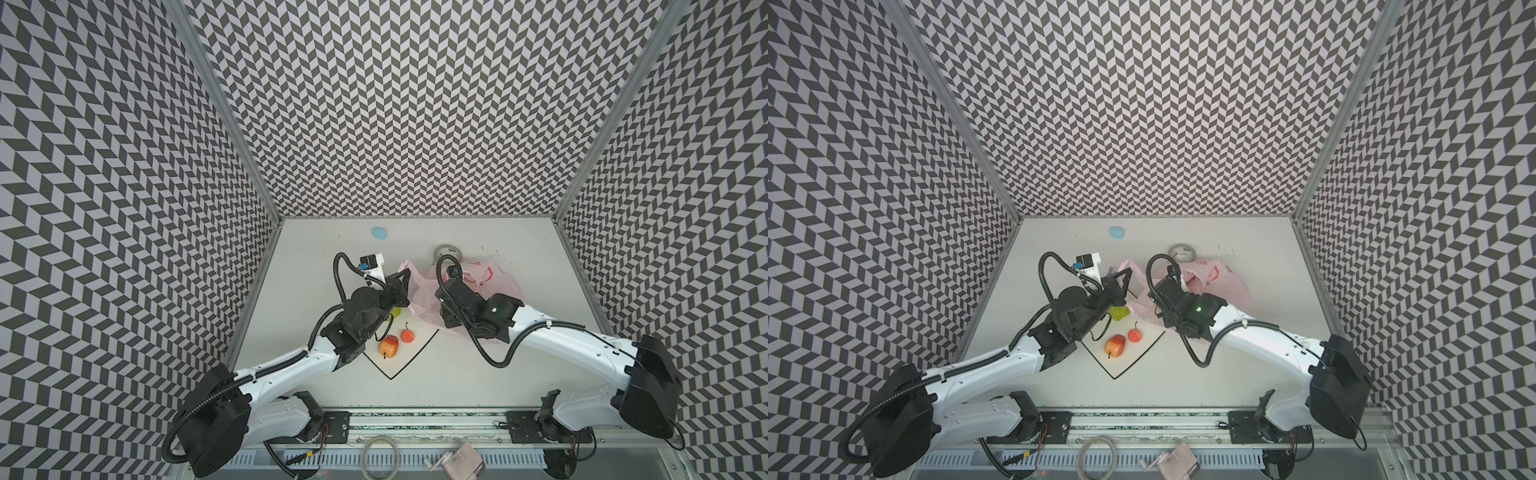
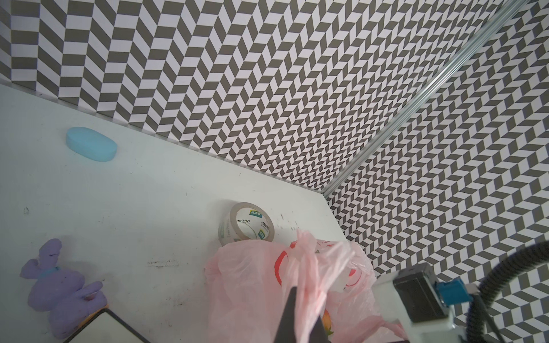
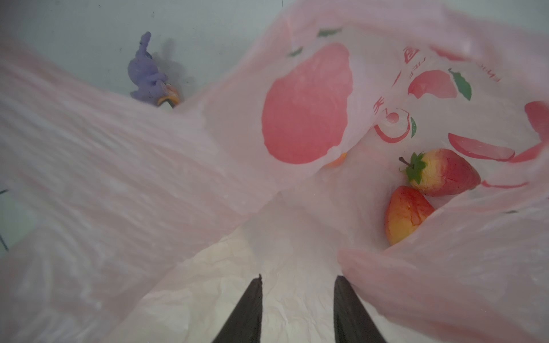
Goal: Take the fake fruits out of the plastic bag
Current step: 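Reposition the open right gripper inside the bag over the strawberries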
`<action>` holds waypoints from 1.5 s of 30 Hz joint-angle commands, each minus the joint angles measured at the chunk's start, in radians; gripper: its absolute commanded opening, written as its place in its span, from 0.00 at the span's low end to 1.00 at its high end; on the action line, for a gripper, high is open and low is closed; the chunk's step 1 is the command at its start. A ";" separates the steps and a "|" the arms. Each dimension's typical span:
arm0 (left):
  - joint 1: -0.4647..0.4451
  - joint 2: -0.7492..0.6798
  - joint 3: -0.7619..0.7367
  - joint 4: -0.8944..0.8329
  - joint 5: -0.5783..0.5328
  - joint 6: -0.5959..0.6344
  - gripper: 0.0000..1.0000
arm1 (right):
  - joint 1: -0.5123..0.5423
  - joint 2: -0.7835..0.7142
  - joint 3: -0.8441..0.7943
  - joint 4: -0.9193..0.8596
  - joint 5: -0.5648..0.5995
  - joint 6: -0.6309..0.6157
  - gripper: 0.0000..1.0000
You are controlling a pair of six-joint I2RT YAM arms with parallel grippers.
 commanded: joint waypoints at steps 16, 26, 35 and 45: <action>-0.034 0.045 0.024 0.104 0.028 -0.014 0.00 | 0.008 -0.242 0.372 0.035 -0.677 -0.232 0.54; -0.033 0.016 0.010 0.089 -0.004 -0.011 0.00 | 0.039 -0.036 0.164 -0.050 0.032 -0.151 0.40; -0.033 0.002 0.001 0.089 -0.024 -0.012 0.00 | -0.056 0.039 -0.069 0.028 0.042 -0.038 0.37; -0.049 -0.020 -0.036 0.086 0.041 0.006 0.00 | -0.293 0.072 -0.185 0.198 0.017 0.121 0.64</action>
